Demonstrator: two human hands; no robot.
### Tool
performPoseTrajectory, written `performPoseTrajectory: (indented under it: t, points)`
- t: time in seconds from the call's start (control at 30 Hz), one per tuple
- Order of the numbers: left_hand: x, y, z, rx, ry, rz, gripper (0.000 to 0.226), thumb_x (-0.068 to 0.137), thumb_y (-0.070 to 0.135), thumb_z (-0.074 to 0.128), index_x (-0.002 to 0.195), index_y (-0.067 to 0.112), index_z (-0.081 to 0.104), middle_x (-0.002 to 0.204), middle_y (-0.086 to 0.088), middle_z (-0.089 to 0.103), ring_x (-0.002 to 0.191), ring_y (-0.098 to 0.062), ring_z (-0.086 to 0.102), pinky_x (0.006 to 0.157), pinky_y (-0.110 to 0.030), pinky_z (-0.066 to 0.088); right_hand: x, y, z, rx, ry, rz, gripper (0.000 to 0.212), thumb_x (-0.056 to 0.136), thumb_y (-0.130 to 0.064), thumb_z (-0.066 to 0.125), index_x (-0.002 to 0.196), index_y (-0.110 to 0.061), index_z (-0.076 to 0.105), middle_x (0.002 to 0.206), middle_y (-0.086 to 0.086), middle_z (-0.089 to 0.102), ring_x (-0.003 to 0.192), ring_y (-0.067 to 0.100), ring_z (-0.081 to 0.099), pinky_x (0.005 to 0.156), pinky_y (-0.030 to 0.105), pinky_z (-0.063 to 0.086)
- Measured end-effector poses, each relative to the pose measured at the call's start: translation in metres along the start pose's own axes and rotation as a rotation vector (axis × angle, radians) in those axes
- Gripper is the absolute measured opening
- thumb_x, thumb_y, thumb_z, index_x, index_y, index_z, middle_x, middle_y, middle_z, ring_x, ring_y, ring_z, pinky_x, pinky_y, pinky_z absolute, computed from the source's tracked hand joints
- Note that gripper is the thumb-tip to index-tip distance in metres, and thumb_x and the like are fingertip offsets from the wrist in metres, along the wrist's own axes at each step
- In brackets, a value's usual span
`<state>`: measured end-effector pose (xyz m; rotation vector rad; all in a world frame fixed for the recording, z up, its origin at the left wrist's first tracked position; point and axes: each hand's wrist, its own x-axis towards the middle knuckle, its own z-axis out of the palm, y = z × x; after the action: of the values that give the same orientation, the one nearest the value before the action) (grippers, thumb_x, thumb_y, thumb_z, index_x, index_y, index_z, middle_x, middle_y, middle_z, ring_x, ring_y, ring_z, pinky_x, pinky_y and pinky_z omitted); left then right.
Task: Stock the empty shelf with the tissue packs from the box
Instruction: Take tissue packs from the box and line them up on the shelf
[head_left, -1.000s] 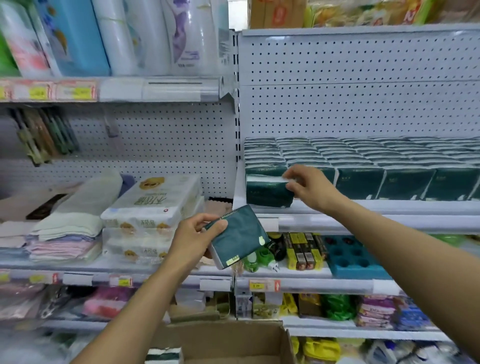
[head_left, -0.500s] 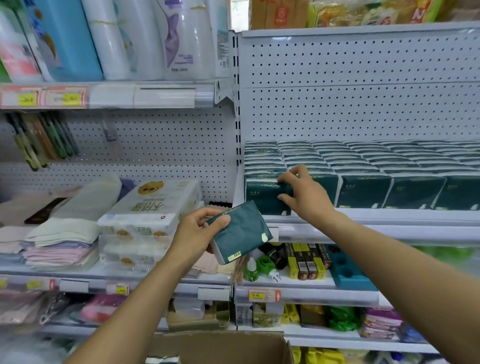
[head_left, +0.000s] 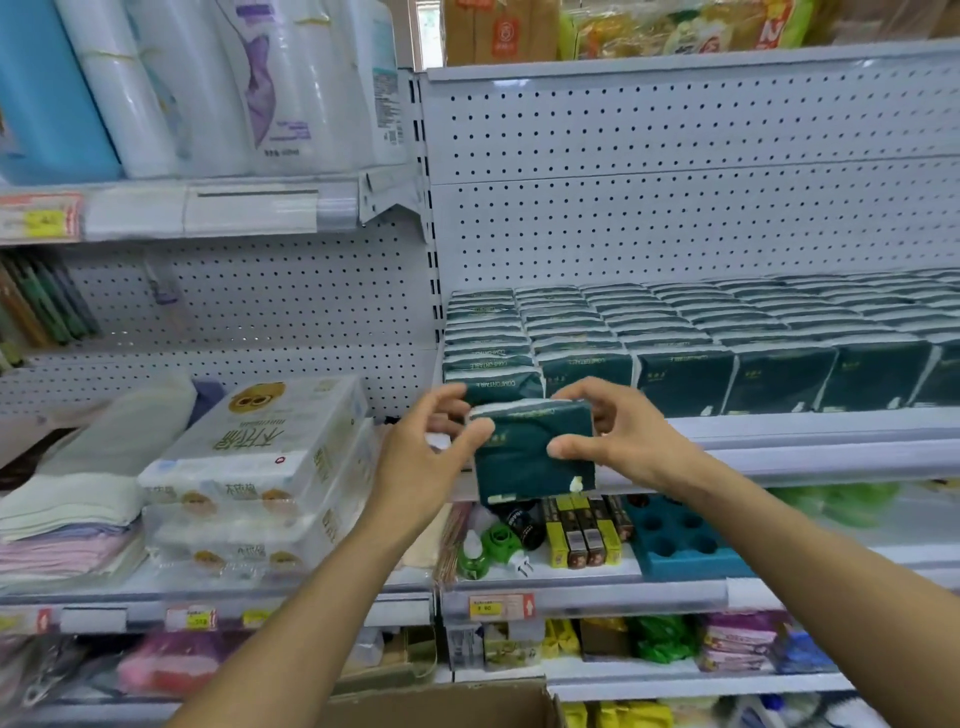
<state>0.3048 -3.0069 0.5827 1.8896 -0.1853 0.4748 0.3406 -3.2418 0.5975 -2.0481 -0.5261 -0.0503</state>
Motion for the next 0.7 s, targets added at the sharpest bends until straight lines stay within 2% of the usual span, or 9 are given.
performPoseTrajectory:
  t: [0.1,0.17,0.23,0.3,0.4,0.5,0.53,0.6,0.7]
  points:
    - [0.017,-0.008,0.002,0.069,0.132,-0.027,0.067,0.084,0.04,0.073,0.14,0.033,0.037,0.135,0.011,0.045,0.118,-0.006,0.047,0.097,-0.027,0.043,-0.004,0.01,-0.028,0.01,0.228,0.003,0.045,0.075,-0.029,0.082,0.112,-0.024,0.056,0.071,-0.001,0.05,0.061,0.003,0.039,0.06,0.014,0.035]
    - [0.029,-0.017,0.003,0.156,0.093,-0.067,0.085,0.081,0.044,0.075,0.149,0.033,0.024,0.15,0.009,0.03,0.134,-0.011,0.035,0.109,-0.036,0.037,-0.004,0.017,-0.045,-0.026,0.339,-0.015,0.044,0.077,-0.026,0.08,0.113,-0.018,0.055,0.066,-0.003,0.035,0.054,0.004,0.032,0.053,0.014,0.031]
    - [0.036,-0.023,0.007,0.184,0.012,-0.105,0.098,0.079,0.045,0.077,0.153,0.035,0.014,0.159,0.01,0.016,0.145,-0.015,0.022,0.115,-0.041,0.03,-0.001,0.027,-0.055,-0.068,0.386,-0.023,0.045,0.078,-0.027,0.079,0.115,-0.018,0.054,0.066,-0.001,0.034,0.054,0.006,0.031,0.053,0.016,0.032]
    - [0.04,-0.027,0.013,0.172,-0.058,-0.11,0.106,0.078,0.042,0.079,0.154,0.037,0.005,0.162,0.008,0.01,0.147,-0.014,0.017,0.115,-0.038,0.024,0.001,0.037,-0.058,-0.101,0.387,-0.007,0.045,0.079,-0.029,0.078,0.116,-0.02,0.054,0.068,-0.001,0.035,0.057,0.007,0.032,0.056,0.017,0.033]
    - [0.046,-0.031,0.022,0.212,-0.09,-0.073,0.107,0.081,0.034,0.078,0.155,0.033,0.002,0.162,0.005,0.014,0.146,-0.014,0.019,0.112,-0.031,0.023,0.007,0.047,-0.054,-0.151,0.365,0.021,0.043,0.081,-0.029,0.077,0.117,-0.022,0.055,0.071,-0.002,0.039,0.061,0.01,0.035,0.057,0.018,0.035]
    - [0.05,-0.033,0.029,0.223,-0.081,-0.068,0.1,0.087,0.024,0.074,0.156,0.032,0.001,0.162,0.005,0.014,0.146,-0.015,0.019,0.113,-0.032,0.022,0.012,0.051,-0.044,-0.222,0.423,0.007,0.048,0.082,-0.029,0.076,0.124,-0.024,0.053,0.087,-0.005,0.047,0.066,0.01,0.043,0.062,0.014,0.039]
    - [0.05,-0.034,0.031,0.22,-0.068,-0.074,0.098,0.088,0.02,0.072,0.156,0.033,0.002,0.162,0.005,0.014,0.146,-0.016,0.02,0.113,-0.032,0.022,0.013,0.051,-0.041,-0.252,0.449,-0.006,0.051,0.082,-0.028,0.076,0.127,-0.024,0.051,0.096,-0.004,0.048,0.068,0.01,0.045,0.066,0.016,0.04]
    - [0.05,-0.036,0.032,0.214,-0.045,-0.079,0.095,0.089,0.016,0.07,0.155,0.034,0.004,0.162,0.005,0.015,0.145,-0.016,0.022,0.11,-0.03,0.023,0.016,0.052,-0.034,-0.318,0.477,-0.022,0.052,0.083,-0.024,0.075,0.129,-0.025,0.05,0.108,-0.003,0.046,0.069,0.011,0.049,0.071,0.028,0.047]
    - [0.05,-0.039,0.033,0.229,-0.025,-0.078,0.091,0.09,0.014,0.068,0.155,0.033,0.006,0.161,0.005,0.017,0.143,-0.016,0.025,0.105,-0.026,0.024,0.02,0.052,-0.027,-0.41,0.497,-0.051,0.043,0.084,-0.02,0.075,0.122,-0.024,0.055,0.112,-0.006,0.041,0.067,0.012,0.053,0.073,0.039,0.053]
